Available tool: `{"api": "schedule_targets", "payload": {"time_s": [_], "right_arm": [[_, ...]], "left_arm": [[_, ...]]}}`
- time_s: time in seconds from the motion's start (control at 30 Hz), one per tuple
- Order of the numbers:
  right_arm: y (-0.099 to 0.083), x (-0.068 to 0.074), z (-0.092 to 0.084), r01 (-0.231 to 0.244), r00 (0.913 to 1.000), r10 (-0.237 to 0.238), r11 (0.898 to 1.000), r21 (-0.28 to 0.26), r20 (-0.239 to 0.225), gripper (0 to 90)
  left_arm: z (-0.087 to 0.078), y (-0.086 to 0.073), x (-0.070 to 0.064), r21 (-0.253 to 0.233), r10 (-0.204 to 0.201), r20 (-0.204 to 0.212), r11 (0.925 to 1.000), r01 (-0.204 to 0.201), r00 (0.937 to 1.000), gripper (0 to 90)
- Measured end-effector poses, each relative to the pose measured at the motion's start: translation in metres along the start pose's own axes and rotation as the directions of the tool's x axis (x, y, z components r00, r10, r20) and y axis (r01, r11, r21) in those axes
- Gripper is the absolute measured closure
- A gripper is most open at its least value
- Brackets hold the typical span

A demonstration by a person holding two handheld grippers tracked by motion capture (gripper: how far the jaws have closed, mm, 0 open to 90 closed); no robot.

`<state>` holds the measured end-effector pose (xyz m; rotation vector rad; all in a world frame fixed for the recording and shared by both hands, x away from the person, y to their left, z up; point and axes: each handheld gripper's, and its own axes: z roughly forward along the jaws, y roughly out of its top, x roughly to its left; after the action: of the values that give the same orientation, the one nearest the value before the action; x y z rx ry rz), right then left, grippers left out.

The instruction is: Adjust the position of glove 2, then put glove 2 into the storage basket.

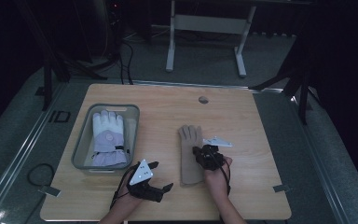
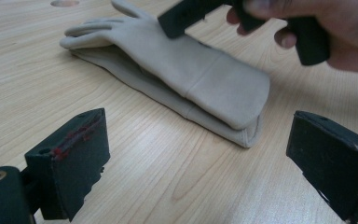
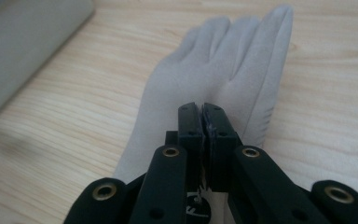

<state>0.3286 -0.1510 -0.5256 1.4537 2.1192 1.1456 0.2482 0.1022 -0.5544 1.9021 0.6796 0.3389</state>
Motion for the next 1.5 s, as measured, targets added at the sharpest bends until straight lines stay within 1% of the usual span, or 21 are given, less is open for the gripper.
{"api": "schedule_targets", "payload": {"time_s": [0.23, 0.4, 0.53, 0.57, 0.6, 0.67, 0.73, 0.77, 0.8, 0.83, 0.97, 1.0, 1.03, 1.07, 1.13, 1.17, 1.2, 1.23, 1.33, 1.4, 1.5], "right_arm": [[-0.008, -0.001, 0.012, 0.026, 0.9997, -0.026, 0.999, 0.041, 0.003, 85.0], [-0.004, -0.003, 0.008, 0.059, 0.9978, -0.057, 0.996, 0.068, -0.033, 80.3], [0.002, -0.004, 0.0, 0.152, 0.9869, -0.149, 0.988, 0.039, -0.062, 60.9], [0.002, -0.004, 0.0, 0.152, 0.9869, -0.149, 0.988, 0.039, -0.062, 60.9], [0.006, -0.005, -0.009, 0.21, 0.9763, -0.21, 0.978, 0.005, -0.053, 46.3], [0.009, -0.008, -0.012, 0.189, 0.9797, -0.187, 0.982, 0.023, -0.073, 33.0], [0.011, -0.013, -0.014, 0.191, 0.9763, -0.185, 0.981, 0.043, -0.113, 19.6], [0.011, -0.013, -0.014, 0.191, 0.9763, -0.185, 0.981, 0.043, -0.113, 19.6], [0.011, -0.017, -0.017, 0.191, 0.9696, -0.181, 0.98, 0.048, -0.165, 12.9], [0.011, -0.017, -0.017, 0.191, 0.9696, -0.181, 0.98, 0.048, -0.165, 12.9], [0.01, -0.021, -0.024, 0.237, 0.9493, -0.223, 0.971, 0.037, -0.222, 16.5], [0.01, -0.021, -0.024, 0.237, 0.9493, -0.223, 0.971, 0.037, -0.222, 16.0], [0.01, -0.022, -0.023, 0.258, 0.9383, -0.243, 0.966, 0.028, -0.246, 15.5], [0.009, -0.026, -0.026, 0.303, 0.9221, -0.304, 0.952, -0.042, -0.24, 14.5], [0.009, -0.03, -0.028, 0.3, 0.9186, -0.305, 0.952, -0.057, -0.251, 13.9], [0.009, -0.03, -0.028, 0.3, 0.9186, -0.305, 0.952, -0.057, -0.251, 13.9], [0.01, -0.036, -0.029, 0.279, 0.9331, -0.269, 0.96, 0.007, -0.239, 15.5], [0.01, -0.036, -0.029, 0.279, 0.9331, -0.269, 0.96, 0.007, -0.239, 15.5], [0.008, -0.047, -0.031, 0.226, 0.9419, -0.203, 0.973, 0.057, -0.268, 13.8], [0.007, -0.05, -0.033, 0.206, 0.9395, -0.181, 0.977, 0.056, -0.291, 14.2], [0.008, -0.052, -0.035, 0.219, 0.9445, -0.196, 0.974, 0.062, -0.264, 15.0]], "left_arm": [[0.001, 0.0, -0.001, 0.007, 0.002, 0.01, 1.0, -0.002, 0.9999, 5.8], [0.002, 0.0, -0.002, 0.007, 0.015, 0.014, 0.9999, -0.015, 0.9998, 5.8], [0.002, 0.0, -0.002, 0.007, 0.018, 0.009, 0.9998, -0.018, 0.9998, 5.8], [0.002, 0.0, -0.002, 0.007, 0.018, 0.009, 0.9998, -0.018, 0.9998, 5.7], [0.002, 0.001, -0.002, 0.006, 0.018, 0.007, 0.9998, -0.018, 0.9998, 5.7], [0.002, 0.001, -0.002, 0.006, 0.017, 0.008, 0.9998, -0.017, 0.9998, 5.8], [0.002, 0.002, -0.003, 0.008, 0.017, 0.006, 0.9998, -0.017, 0.9998, 5.8], [0.002, 0.002, -0.003, 0.008, 0.017, 0.006, 0.9998, -0.017, 0.9998, 5.7], [0.003, 0.002, -0.003, 0.017, 0.012, 0.012, 0.9998, -0.012, 0.9999, 5.8], [0.003, 0.002, -0.003, 0.017, 0.012, 0.012, 0.9998, -0.012, 0.9999, 5.8], [0.004, 0.004, -0.006, 0.038, 0.004, 0.023, 0.9993, -0.005, 0.9997, 5.7], [0.004, 0.005, -0.007, 0.043, 0.002, 0.025, 0.9991, -0.003, 0.9997, 5.7], [0.004, 0.005, -0.008, 0.047, -0.001, 0.028, 0.9989, 0.0, 0.9996, 5.7], [0.004, 0.006, -0.009, 0.05, -0.006, 0.033, 0.9987, 0.004, 0.9994, 5.7], [0.005, 0.007, -0.009, 0.062, -0.016, 0.038, 0.998, 0.013, 0.9991, 5.7], [0.005, 0.007, -0.009, 0.062, -0.016, 0.038, 0.998, 0.013, 0.9991, 5.6], [0.006, 0.008, -0.009, 0.066, -0.019, 0.038, 0.9977, 0.017, 0.9991, 5.6], [0.006, 0.008, -0.009, 0.068, -0.021, 0.039, 0.9975, 0.018, 0.999, 5.6], [0.008, 0.008, -0.008, 0.076, -0.021, 0.045, 0.9969, 0.018, 0.9988, 5.7], [0.01, 0.009, -0.008, 0.079, -0.013, 0.047, 0.9968, 0.009, 0.9988, 5.8], [0.011, 0.011, -0.01, 0.09, 0.004, 0.04, 0.9959, -0.008, 0.9992, 6.5]]}}
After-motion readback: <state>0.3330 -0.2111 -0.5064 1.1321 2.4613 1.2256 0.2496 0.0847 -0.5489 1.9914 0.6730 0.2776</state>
